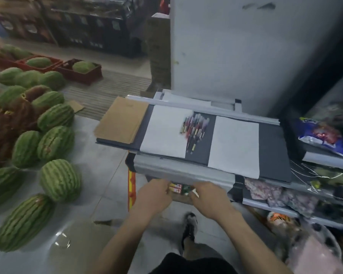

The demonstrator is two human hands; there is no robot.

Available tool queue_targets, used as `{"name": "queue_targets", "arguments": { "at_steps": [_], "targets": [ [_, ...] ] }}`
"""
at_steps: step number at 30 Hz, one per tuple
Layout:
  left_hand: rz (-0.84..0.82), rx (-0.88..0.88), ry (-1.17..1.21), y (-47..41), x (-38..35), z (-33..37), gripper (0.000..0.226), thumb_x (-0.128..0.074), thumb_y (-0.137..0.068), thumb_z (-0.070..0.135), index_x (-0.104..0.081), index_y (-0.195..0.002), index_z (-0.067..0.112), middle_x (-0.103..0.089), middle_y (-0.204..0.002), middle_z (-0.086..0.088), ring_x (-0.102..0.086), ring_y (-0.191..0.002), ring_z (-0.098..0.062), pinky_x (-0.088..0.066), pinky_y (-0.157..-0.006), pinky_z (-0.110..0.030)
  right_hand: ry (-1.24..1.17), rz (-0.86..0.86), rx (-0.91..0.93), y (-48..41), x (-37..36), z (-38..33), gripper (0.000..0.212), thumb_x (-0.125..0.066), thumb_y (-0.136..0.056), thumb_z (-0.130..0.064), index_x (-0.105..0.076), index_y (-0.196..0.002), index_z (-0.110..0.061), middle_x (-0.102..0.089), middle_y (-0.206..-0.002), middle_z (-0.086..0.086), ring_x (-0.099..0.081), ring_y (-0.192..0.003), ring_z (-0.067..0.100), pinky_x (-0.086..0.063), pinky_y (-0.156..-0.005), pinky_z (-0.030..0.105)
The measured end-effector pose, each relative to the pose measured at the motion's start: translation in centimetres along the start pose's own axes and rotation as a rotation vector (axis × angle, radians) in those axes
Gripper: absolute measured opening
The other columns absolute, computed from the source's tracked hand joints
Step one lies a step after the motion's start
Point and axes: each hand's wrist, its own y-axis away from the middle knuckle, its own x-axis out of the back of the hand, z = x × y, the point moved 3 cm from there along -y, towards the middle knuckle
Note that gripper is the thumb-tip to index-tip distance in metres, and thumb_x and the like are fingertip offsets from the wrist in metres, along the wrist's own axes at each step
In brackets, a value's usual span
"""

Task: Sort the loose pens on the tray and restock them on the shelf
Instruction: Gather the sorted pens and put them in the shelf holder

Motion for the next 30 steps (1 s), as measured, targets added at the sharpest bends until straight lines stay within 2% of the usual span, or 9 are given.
{"name": "queue_targets", "arguments": {
  "at_steps": [4, 9, 11, 13, 16, 20, 25, 28, 30],
  "targets": [
    [-0.031, -0.016, -0.039, -6.8, 3.4, 2.4, 0.034, -0.049, -0.101, 0.034, -0.06, -0.133, 0.028, -0.067, -0.129, -0.001, -0.064, -0.115, -0.023, -0.054, -0.093, -0.038, -0.025, 0.027, -0.038, -5.8, 3.2, 2.7, 0.029, -0.044, -0.101, -0.037, -0.064, -0.114, -0.02, -0.067, -0.114, 0.002, -0.063, -0.107, 0.027, -0.048, -0.084, 0.037],
    [-0.028, -0.006, -0.116, -14.6, 6.9, 4.0, 0.039, -0.047, -0.104, 0.034, -0.056, -0.139, 0.023, -0.067, -0.129, -0.005, -0.065, -0.113, -0.027, -0.054, -0.094, -0.039, 0.001, 0.061, -0.102, -12.1, 6.6, 4.9, 0.022, -0.04, -0.102, -0.034, -0.057, -0.101, -0.018, -0.064, -0.102, 0.001, -0.061, -0.095, 0.026, -0.042, -0.072, 0.035],
    [-0.032, -0.012, -0.136, -17.0, 7.9, 4.3, 0.041, -0.045, -0.104, 0.034, -0.054, -0.143, 0.024, -0.064, -0.134, -0.003, -0.063, -0.116, -0.026, -0.051, -0.094, -0.036, -0.016, 0.056, -0.158, -14.0, 7.2, 5.4, 0.019, -0.041, -0.101, -0.034, -0.051, -0.096, -0.019, -0.065, -0.103, 0.001, -0.062, -0.094, 0.025, -0.042, -0.071, 0.034],
    [-0.049, -0.03, -0.146, -19.2, 8.6, 4.4, 0.042, -0.044, -0.104, 0.035, -0.054, -0.143, 0.024, -0.064, -0.135, -0.003, -0.063, -0.116, -0.025, -0.052, -0.094, -0.036, -0.054, 0.049, -0.217, -15.8, 7.6, 5.4, 0.017, -0.042, -0.101, -0.034, -0.051, -0.099, -0.019, -0.066, -0.108, 0.002, -0.063, -0.098, 0.026, -0.042, -0.071, 0.034],
    [-0.075, -0.05, -0.159, -22.5, 9.3, 4.0, 0.04, -0.044, -0.104, 0.036, -0.056, -0.14, 0.022, -0.066, -0.133, -0.002, -0.064, -0.114, -0.025, -0.053, -0.092, -0.036, -0.142, 0.048, -0.347, -18.5, 7.8, 5.1, 0.033, -0.045, -0.101, -0.042, -0.053, -0.117, -0.014, -0.067, -0.115, 0.005, -0.065, -0.105, 0.029, -0.041, -0.072, 0.035],
    [-0.085, -0.077, -0.181, -26.3, 9.9, 3.5, 0.036, -0.045, -0.103, 0.033, -0.059, -0.133, 0.018, -0.066, -0.127, -0.004, -0.065, -0.111, -0.026, -0.051, -0.086, -0.033, -0.302, 0.059, -0.562, -20.9, 7.2, 4.0, 0.055, -0.052, -0.097, -0.057, -0.045, -0.124, -0.009, -0.063, -0.122, 0.01, -0.064, -0.111, 0.032, -0.047, -0.079, 0.038],
    [-0.156, -0.134, -0.214, -30.0, 10.2, 3.2, 0.037, -0.046, -0.103, 0.033, -0.057, -0.133, 0.014, -0.065, -0.128, -0.006, -0.064, -0.112, -0.028, -0.05, -0.084, -0.033, -0.37, 0.064, -0.738, -23.5, 6.3, 2.9, 0.068, -0.062, -0.092, -0.057, -0.036, -0.131, -0.008, -0.056, -0.13, 0.009, -0.061, -0.119, 0.03, -0.049, -0.084, 0.038],
    [-0.181, -0.164, -0.247, -31.4, 10.4, 3.5, 0.025, -0.046, -0.103, 0.032, -0.058, -0.112, 0.013, -0.065, -0.116, -0.005, -0.064, -0.103, -0.027, -0.046, -0.077, -0.032, -0.364, 0.034, -0.803, -24.3, 6.0, 2.9, 0.067, -0.063, -0.09, -0.056, -0.042, -0.131, -0.007, -0.061, -0.126, 0.007, -0.064, -0.114, 0.027, -0.05, -0.083, 0.035],
    [-0.179, -0.17, -0.227, -32.2, 10.4, 3.7, 0.019, -0.047, -0.101, 0.03, -0.052, -0.097, 0.013, -0.063, -0.104, -0.005, -0.061, -0.093, -0.026, -0.045, -0.074, -0.031, -0.34, -0.004, -0.794, -24.7, 5.9, 2.9, 0.058, -0.062, -0.091, -0.054, -0.054, -0.128, -0.009, -0.062, -0.125, 0.005, -0.065, -0.111, 0.025, -0.052, -0.085, 0.033]
  ]
}}
